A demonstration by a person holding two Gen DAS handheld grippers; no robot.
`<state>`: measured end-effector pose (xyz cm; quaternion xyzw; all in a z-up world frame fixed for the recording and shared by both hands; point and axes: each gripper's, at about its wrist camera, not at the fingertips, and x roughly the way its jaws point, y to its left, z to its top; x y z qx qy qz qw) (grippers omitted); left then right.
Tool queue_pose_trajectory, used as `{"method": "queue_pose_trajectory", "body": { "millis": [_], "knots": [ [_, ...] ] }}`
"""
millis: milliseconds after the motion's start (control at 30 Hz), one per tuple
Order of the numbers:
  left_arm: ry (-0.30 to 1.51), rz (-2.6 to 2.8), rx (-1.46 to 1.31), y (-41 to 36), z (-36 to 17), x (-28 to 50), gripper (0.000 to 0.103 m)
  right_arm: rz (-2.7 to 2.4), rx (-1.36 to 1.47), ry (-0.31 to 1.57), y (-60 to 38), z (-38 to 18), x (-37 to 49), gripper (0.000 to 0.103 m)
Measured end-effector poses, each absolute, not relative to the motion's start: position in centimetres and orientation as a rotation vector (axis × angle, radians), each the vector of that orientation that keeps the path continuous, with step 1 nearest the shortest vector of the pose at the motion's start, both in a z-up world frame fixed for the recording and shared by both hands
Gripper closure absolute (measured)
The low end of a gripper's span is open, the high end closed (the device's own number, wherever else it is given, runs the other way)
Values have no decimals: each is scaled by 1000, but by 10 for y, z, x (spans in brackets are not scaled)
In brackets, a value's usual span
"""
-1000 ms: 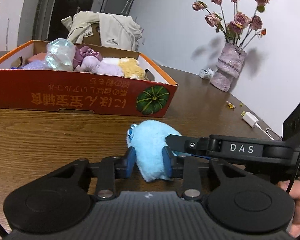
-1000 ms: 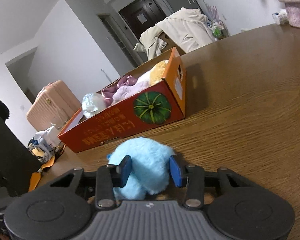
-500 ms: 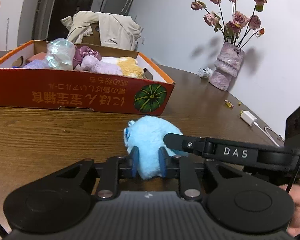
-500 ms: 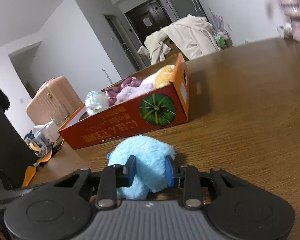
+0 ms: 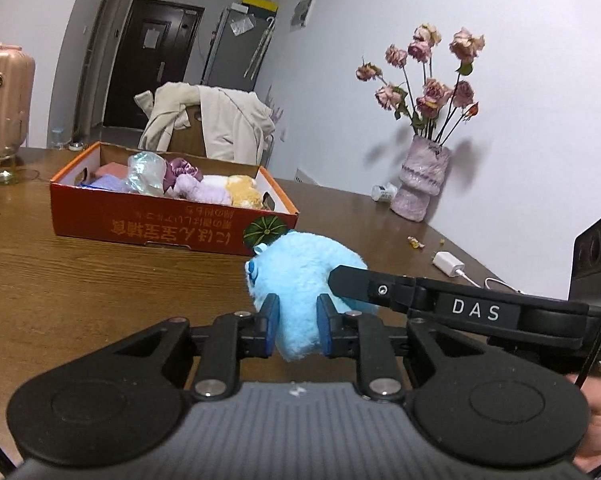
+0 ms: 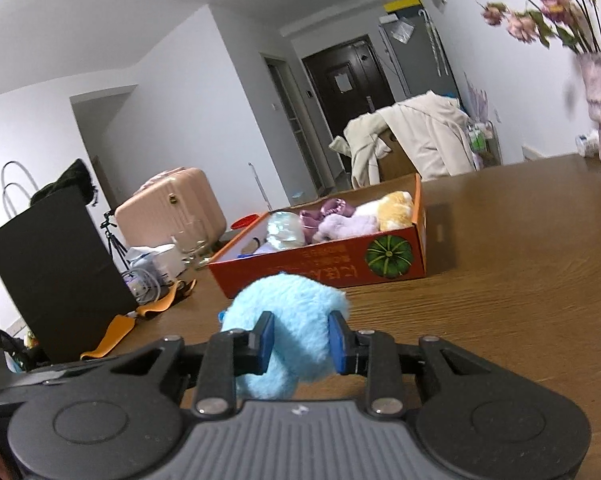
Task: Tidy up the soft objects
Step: 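Carry the light-blue ball into the box with both grippers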
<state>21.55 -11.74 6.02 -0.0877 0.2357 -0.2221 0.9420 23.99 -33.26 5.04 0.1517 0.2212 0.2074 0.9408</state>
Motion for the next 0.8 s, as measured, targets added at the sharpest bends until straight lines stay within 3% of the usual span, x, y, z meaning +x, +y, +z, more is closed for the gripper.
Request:
{"method": "queue_pose_trajectory", "body": {
  "millis": [500,800],
  "knots": [
    [434,-433,-150,-110,76,186,82,445,308,404,-324,68,209,75],
    [413,-451,-161,-101,98,227,82,453,284,365,-317,87,241,75]
  ]
}}
